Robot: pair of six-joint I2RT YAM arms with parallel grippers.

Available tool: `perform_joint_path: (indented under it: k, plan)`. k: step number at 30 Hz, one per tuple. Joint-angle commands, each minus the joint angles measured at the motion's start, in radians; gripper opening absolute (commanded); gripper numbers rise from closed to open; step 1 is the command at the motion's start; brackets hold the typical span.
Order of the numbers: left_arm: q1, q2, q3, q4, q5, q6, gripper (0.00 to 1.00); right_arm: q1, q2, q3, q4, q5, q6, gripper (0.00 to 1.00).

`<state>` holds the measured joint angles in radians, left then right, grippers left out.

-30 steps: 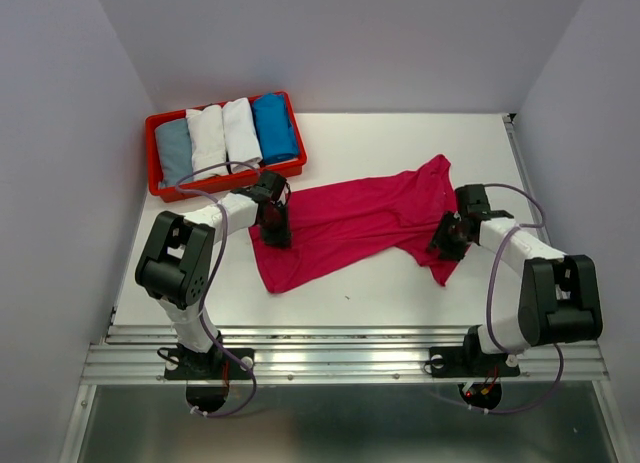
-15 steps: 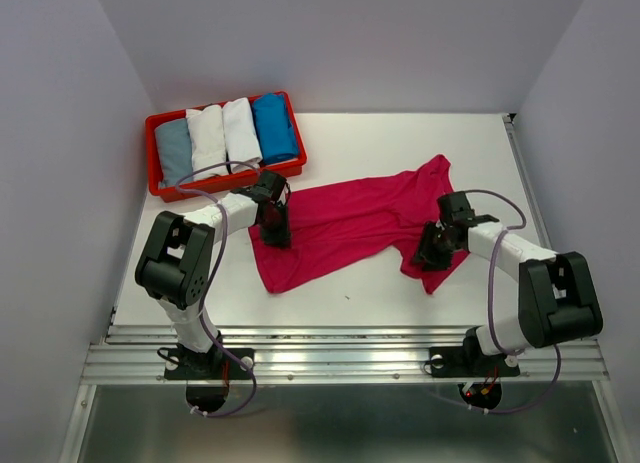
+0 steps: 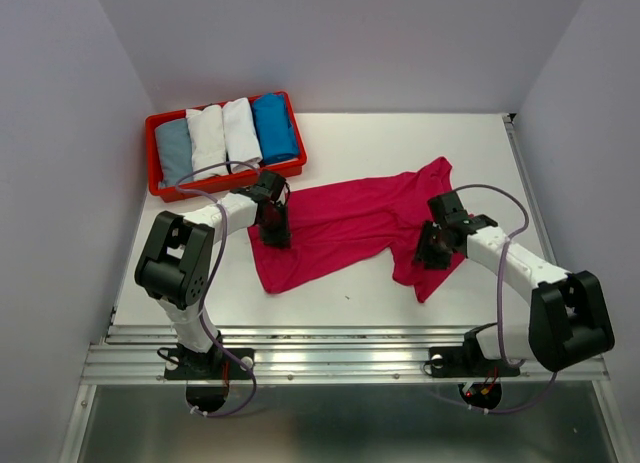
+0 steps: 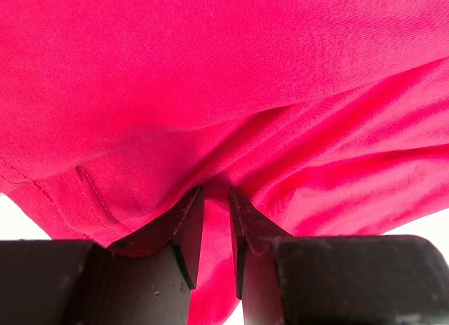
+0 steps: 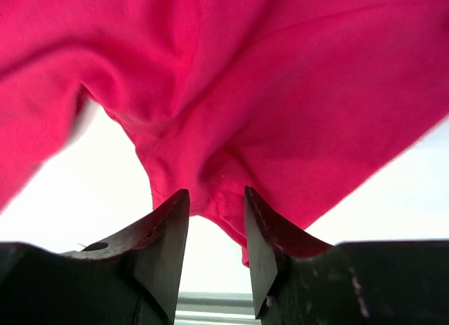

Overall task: Roll the t-shirts
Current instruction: Fold the T-shirt at the center of the board.

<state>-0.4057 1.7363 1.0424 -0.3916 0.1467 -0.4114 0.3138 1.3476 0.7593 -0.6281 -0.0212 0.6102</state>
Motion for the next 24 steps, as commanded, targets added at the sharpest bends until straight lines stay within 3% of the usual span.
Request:
perform_joint_path:
  k: [1,11,16,24]
  plan:
    - [0.005,-0.03,-0.005,-0.053,-0.039,0.028,0.33,-0.031,-0.061,0.04,-0.038,0.185,0.08,0.42]
    - [0.005,-0.041,-0.01,-0.056,-0.039,0.036,0.33,-0.09,-0.002,-0.041,0.007,0.195,0.161,0.41]
    - [0.007,-0.049,-0.01,-0.061,-0.039,0.043,0.33,-0.15,0.057,-0.078,-0.034,0.294,0.23,0.5]
    - [0.022,-0.047,0.005,-0.073,-0.052,0.059,0.33,-0.173,0.061,-0.039,-0.133,0.458,0.299,0.51]
